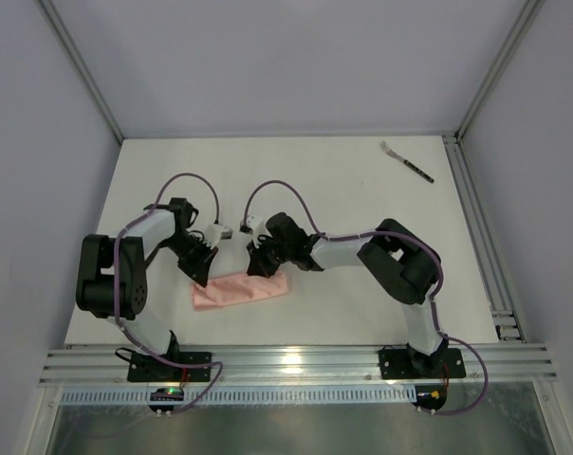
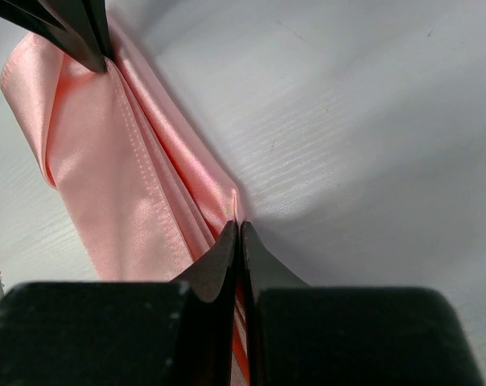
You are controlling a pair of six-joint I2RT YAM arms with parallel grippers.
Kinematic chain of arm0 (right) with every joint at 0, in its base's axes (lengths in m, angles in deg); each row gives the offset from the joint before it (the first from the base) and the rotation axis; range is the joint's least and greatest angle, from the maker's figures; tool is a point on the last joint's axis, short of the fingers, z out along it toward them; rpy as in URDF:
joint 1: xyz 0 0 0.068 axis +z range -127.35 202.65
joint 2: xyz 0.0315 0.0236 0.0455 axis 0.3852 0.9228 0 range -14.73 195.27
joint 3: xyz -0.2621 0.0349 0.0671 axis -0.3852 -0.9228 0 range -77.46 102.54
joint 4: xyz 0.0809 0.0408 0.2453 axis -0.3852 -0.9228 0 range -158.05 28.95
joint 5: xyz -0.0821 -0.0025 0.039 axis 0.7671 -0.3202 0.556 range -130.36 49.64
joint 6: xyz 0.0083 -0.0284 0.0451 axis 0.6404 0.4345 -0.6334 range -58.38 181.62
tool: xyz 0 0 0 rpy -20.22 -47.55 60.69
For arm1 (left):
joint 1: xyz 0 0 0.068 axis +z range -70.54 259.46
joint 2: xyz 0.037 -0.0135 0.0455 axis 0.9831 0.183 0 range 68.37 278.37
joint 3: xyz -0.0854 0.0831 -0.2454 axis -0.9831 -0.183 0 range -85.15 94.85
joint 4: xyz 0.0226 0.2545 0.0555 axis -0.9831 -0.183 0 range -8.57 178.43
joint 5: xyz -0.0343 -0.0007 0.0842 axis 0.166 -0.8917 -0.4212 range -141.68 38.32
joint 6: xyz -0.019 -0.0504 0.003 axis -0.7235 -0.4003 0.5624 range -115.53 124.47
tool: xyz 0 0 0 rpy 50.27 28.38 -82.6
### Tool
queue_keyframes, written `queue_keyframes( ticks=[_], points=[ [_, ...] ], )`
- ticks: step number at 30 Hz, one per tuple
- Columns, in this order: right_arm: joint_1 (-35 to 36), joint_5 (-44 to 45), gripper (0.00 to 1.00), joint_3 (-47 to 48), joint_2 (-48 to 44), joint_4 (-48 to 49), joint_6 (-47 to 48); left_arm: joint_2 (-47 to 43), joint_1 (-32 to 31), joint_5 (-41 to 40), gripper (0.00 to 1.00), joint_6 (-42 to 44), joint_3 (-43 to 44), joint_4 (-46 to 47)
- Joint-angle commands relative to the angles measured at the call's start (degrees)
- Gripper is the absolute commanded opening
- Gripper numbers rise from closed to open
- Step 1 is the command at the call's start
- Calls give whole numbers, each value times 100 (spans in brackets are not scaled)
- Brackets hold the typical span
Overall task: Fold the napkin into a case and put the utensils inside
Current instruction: Smooth out the smaller rectangle-folded napkin at the center of the board.
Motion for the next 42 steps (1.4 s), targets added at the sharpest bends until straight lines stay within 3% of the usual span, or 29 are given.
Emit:
queue_keyframes(
  ticks=[1, 4, 5, 8, 12, 17, 24, 28, 42],
  points=[
    [41, 346, 4, -238, -28, -537, 117, -203, 84, -284, 0, 181, -33, 6],
    [41, 337, 13, -211, -63, -537, 73, -168, 84, -267, 0, 216, -51, -3],
    [41, 355, 26, -194, -98, -537, 56, -142, 84, -232, 0, 216, -42, -3],
    [41, 592, 46, 25, -352, -686, -6, -45, 76, -153, 0, 260, 2, -47],
    [-29, 979, 55, 395, -695, -1177, -32, -62, 76, -179, 0, 339, -7, -47],
    [-126, 1198, 57, 273, -1284, -1258, -23, -80, 58, -223, 0, 392, -33, -21],
    [76, 1129, 57, -940, -2093, -916, -427, -63, 49, -276, 0, 436, -112, 32],
    [339, 1014, 57, -871, -1909, -897, -445, -54, 58, -241, 0, 427, -130, 58],
    [243, 523, 58, -747, -907, -748, -621, -54, 58, -197, 0, 401, -104, 67]
  ],
)
